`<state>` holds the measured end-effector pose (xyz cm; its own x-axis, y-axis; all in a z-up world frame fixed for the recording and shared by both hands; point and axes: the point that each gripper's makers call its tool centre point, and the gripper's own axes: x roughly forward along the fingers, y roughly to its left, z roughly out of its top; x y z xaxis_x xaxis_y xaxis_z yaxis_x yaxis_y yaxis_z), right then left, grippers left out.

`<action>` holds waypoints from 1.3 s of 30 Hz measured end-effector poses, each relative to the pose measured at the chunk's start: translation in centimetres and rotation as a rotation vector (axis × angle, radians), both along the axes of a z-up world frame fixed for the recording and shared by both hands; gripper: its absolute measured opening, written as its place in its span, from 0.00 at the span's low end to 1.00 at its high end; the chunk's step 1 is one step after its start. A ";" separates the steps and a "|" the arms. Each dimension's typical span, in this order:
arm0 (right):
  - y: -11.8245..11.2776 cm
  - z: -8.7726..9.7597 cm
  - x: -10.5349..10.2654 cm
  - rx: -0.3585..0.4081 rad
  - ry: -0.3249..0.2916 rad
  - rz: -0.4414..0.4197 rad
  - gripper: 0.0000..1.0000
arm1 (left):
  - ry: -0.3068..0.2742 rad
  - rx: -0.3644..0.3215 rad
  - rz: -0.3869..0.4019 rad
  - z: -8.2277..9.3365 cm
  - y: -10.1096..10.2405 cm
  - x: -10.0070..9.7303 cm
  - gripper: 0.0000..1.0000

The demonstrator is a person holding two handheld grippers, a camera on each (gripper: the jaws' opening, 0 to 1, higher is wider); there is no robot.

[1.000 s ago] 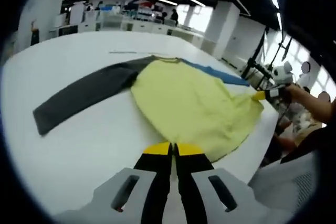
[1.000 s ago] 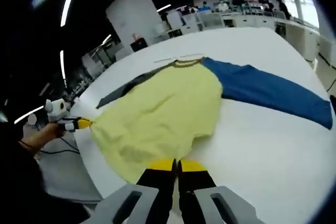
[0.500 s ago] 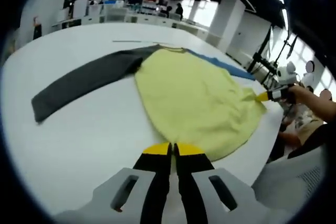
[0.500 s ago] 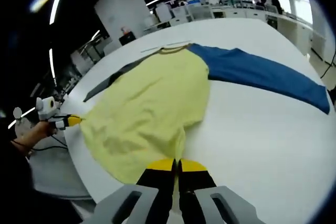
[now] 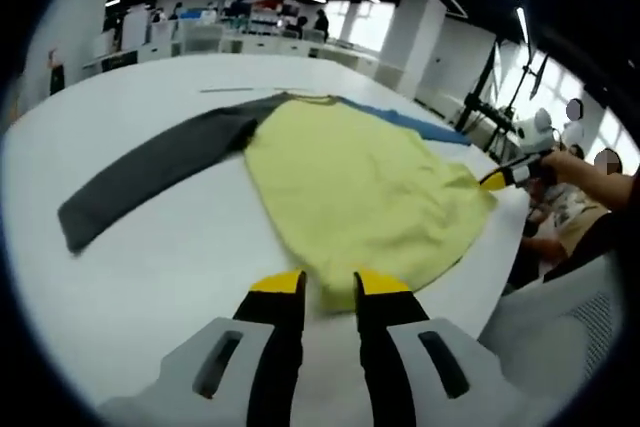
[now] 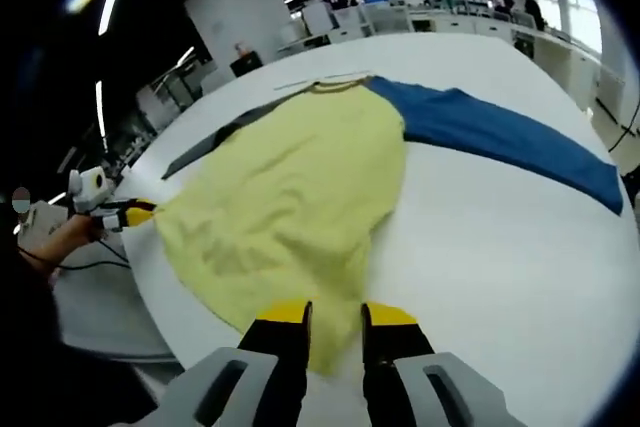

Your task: Fold the garment on the visible template until the final outline fits inside the template.

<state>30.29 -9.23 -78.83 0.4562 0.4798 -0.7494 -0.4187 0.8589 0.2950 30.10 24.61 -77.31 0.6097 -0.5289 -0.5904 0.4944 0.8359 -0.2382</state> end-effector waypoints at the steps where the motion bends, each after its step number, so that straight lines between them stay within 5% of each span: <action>1: 0.0 -0.1 -0.3 -0.008 0.000 0.003 0.16 | 0.002 0.001 -0.002 -0.1 0.0 -0.1 0.17; 13: -0.1 -0.5 -1.7 -0.093 -0.001 0.032 0.15 | 0.027 -0.007 -0.032 -1.5 -0.6 -0.6 0.18; 20: -0.1 -0.9 -1.9 -0.108 0.008 0.010 0.09 | 0.028 -0.022 -0.001 -1.6 -0.4 -0.7 0.06; 25: -0.9 -1.3 -1.7 -0.120 0.011 -0.002 0.00 | 0.040 -0.043 0.022 -1.4 -0.1 -0.9 0.01; 39: -1.0 0.6 -1.7 -0.068 -0.001 -0.046 0.00 | 0.126 -0.121 0.128 0.6 0.1 -1.8 0.00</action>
<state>28.62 -10.27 -78.21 0.4776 0.4064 -0.7790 -0.3788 0.8952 0.2348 28.31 24.68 -76.68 0.6017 -0.5240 -0.6028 0.3463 0.8512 -0.3943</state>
